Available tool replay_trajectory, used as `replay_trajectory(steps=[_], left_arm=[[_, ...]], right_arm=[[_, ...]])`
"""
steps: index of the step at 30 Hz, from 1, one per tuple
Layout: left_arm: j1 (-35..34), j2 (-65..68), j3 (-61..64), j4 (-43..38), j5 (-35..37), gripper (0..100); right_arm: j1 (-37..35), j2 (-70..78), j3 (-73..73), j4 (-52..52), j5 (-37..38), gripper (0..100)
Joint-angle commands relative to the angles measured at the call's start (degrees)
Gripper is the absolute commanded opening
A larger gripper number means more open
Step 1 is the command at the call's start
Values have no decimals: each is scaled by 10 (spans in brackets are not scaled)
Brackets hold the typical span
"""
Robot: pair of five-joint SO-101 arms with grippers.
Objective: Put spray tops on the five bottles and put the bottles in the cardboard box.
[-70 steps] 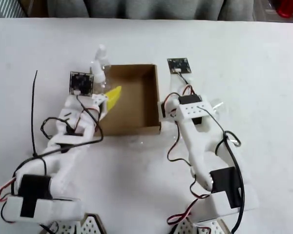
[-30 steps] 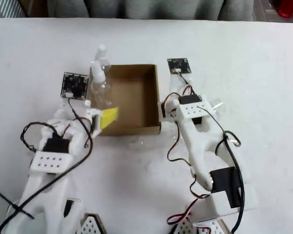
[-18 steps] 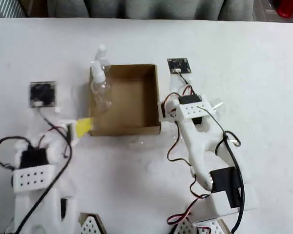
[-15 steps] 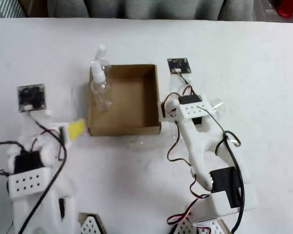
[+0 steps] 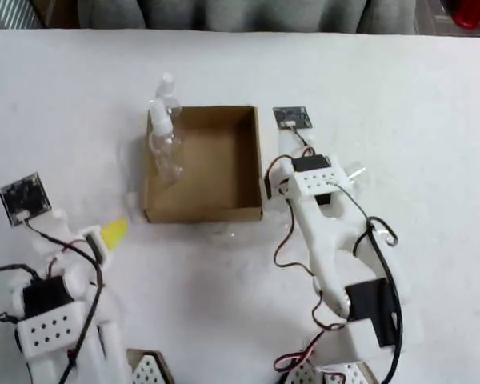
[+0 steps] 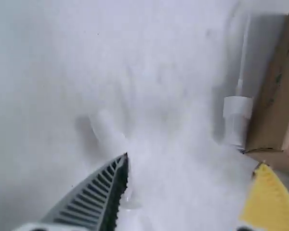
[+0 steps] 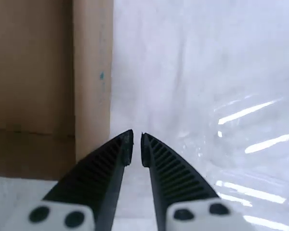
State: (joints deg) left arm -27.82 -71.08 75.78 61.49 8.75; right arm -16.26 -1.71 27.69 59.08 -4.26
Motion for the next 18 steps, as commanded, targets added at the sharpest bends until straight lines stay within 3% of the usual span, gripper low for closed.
replay_trajectory(steps=[1,11,18], left_arm=[[-5,-67,26,0,5,369],[-3,-105,77,-24,5,369],[-2,-106,87,-26,5,369]], right_arm=[[-6,-67,-46,55,3,15],[51,-151,-41,194,5,15],[79,-134,-42,208,205,15]])
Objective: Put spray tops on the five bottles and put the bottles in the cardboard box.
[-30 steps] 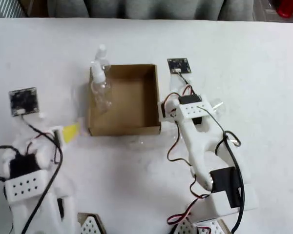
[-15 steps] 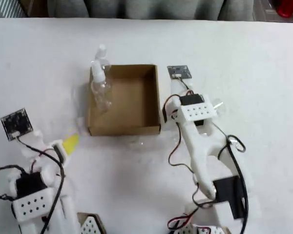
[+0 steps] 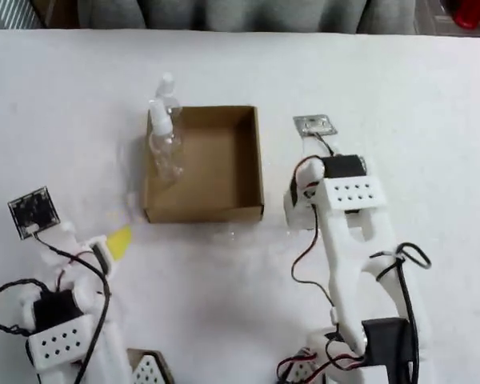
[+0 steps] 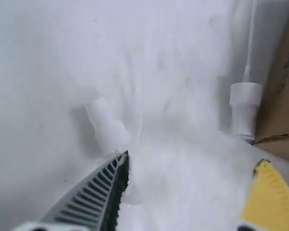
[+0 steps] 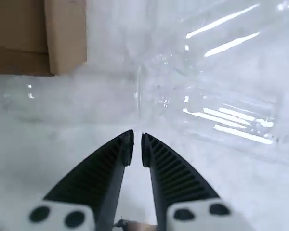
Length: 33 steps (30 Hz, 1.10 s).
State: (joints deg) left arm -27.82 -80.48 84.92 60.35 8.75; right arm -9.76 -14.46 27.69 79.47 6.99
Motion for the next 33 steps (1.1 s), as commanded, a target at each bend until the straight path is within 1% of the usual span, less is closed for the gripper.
replay_trajectory(steps=[1,3,5,6,10,11,16,19,23,28,33], left_arm=[[-2,-12,-4,-15,5,369],[-2,-12,-4,-15,5,369],[-2,-12,-4,-15,4,369],[-2,-12,-4,-15,4,369],[-2,-12,-4,-15,4,369],[-2,-12,-4,-15,4,369],[-2,-12,-4,-15,2,369],[-2,-14,4,-15,-28,369],[-2,-14,4,-16,-34,369],[-2,-13,8,-32,-34,369],[-2,-14,8,-31,-34,369]], right_arm=[[14,-11,-43,1,132,15],[9,-17,-47,2,194,15],[-4,-30,-47,20,236,29],[-11,-37,-47,28,254,58],[-39,-55,-41,44,339,223],[-44,-55,-40,43,356,245],[-97,-44,16,-14,436,232],[-124,-29,64,-76,473,233],[-132,-7,96,-137,482,233],[-132,26,102,-126,469,217],[-166,24,98,-65,354,100]])
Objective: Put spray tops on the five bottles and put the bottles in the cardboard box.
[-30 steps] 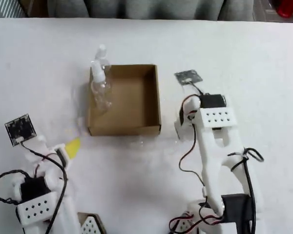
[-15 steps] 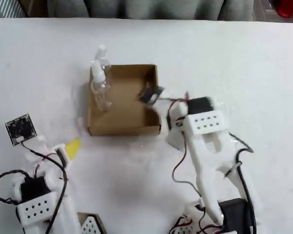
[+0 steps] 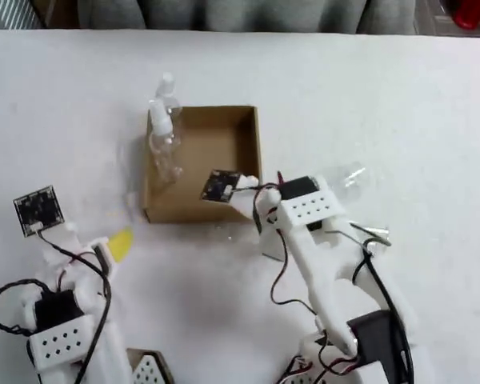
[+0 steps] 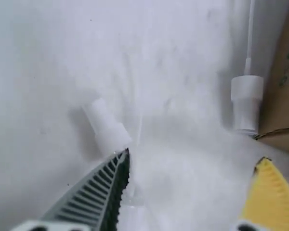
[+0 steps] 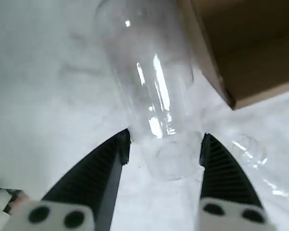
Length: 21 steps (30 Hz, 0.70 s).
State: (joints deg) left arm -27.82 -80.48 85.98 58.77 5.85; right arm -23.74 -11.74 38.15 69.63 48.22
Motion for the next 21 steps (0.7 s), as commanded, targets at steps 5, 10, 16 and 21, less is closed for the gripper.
replay_trajectory(steps=[5,10,16,21], left_arm=[[-1,-14,-3,-15,-5,369],[-1,-14,-3,-15,-5,369],[-1,-13,-3,-15,-5,369],[-1,-14,-3,-15,-5,369]], right_arm=[[-87,-20,-7,68,-275,98],[-129,-56,-7,65,-448,98],[-141,-92,-7,59,-468,103],[-162,-111,-8,93,-415,214]])
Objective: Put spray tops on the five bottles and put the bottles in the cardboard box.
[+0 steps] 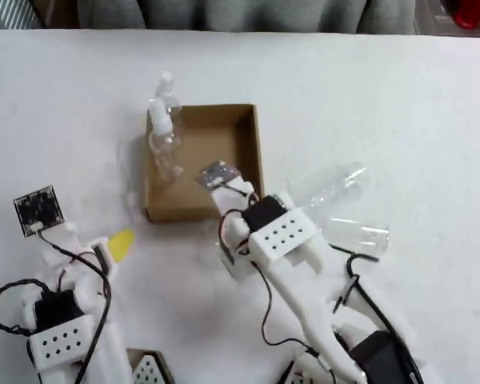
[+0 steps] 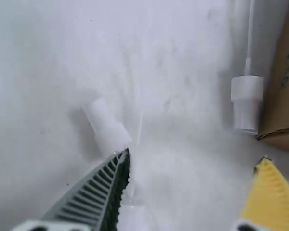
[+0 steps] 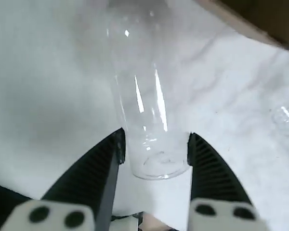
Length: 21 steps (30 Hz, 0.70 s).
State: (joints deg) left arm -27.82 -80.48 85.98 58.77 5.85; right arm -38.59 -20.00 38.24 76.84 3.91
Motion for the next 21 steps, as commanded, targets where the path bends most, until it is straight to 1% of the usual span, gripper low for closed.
replay_trajectory(steps=[1,2,4,9,13,15,17,19,21], left_arm=[[-2,-14,-3,-15,-5,369],[-2,-14,-4,-15,-5,369],[-5,-14,-8,-15,-5,369],[-6,-10,-45,-6,-10,369],[-6,-9,-102,66,-48,369],[-14,-9,-132,91,-55,369],[-37,-9,-162,104,-55,369],[-63,-5,-193,114,-59,369],[-82,22,-230,127,-84,369]], right_arm=[[-15,-36,-9,29,39,237],[-14,-43,-9,34,48,248],[-14,-63,-9,39,69,231],[-13,-131,-8,38,83,99],[-12,-184,-8,38,86,19],[-6,-200,-7,37,111,17],[-3,-209,-8,36,127,19],[-5,-211,-8,31,130,21],[-7,-210,-7,12,127,21]])
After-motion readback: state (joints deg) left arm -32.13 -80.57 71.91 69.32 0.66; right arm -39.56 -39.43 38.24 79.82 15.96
